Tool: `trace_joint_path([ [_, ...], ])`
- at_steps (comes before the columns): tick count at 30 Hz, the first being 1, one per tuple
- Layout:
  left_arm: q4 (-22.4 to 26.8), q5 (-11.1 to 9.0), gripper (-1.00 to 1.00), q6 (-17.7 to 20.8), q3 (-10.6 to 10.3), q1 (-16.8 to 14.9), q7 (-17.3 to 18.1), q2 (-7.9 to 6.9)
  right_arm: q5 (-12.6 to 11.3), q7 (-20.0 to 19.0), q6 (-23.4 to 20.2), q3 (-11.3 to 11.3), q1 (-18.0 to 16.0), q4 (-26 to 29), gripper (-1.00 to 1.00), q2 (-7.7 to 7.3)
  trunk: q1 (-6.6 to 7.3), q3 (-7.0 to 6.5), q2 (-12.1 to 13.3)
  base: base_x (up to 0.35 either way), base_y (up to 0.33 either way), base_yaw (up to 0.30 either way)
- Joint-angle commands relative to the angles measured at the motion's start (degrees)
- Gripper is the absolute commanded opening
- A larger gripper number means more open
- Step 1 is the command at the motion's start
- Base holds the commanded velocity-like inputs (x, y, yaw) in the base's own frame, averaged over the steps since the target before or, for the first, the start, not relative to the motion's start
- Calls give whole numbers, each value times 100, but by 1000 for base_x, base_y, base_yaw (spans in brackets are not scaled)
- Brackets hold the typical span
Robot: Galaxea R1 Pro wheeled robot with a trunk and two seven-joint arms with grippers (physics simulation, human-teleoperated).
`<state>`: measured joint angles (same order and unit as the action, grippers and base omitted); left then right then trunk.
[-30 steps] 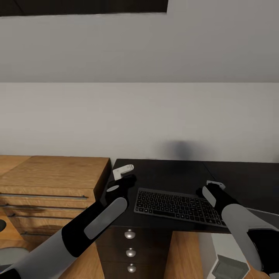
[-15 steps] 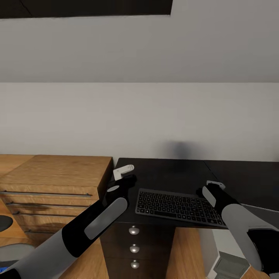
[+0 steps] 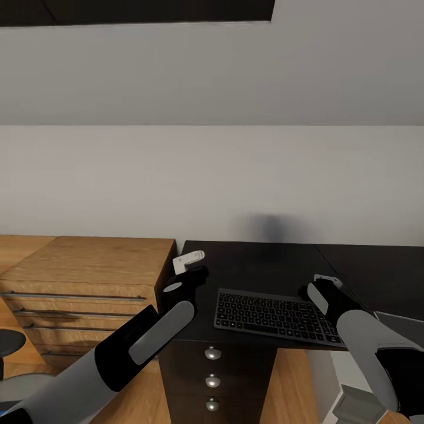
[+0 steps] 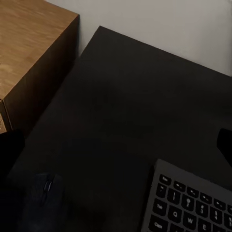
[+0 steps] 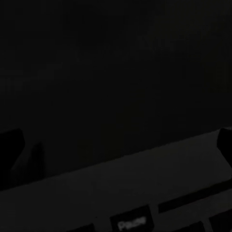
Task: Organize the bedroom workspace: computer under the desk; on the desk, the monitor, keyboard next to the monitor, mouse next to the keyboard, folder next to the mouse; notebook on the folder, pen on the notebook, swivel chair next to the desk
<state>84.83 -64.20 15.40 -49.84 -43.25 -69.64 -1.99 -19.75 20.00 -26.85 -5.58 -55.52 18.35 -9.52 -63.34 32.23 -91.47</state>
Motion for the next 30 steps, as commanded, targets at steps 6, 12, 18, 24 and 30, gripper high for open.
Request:
trace_joint_path([
  [6,7,-5,100,60,-8,-8,-32,-3,-57,39,-27,-48,-3,12,100,-4,0,6,-4,3,5,0],
  [12,7,-12,100,62,-8,-8,-32,-3,-56,32,90,-46,-3,67,100,-2,0,6,-4,0,0,0],
  [18,0,-14,100,66,-8,-8,-32,-3,-55,33,459,-41,-3,86,100,2,0,6,-4,0,0,0],
  [24,-1,-11,100,68,-8,-8,-32,-3,-49,63,855,-30,-3,89,100,-2,0,6,-4,0,-33,0],
  [30,-2,-6,100,66,-8,-8,-32,-3,-57,105,1054,-17,-3,90,100,-12,0,6,-4,0,-258,0],
])
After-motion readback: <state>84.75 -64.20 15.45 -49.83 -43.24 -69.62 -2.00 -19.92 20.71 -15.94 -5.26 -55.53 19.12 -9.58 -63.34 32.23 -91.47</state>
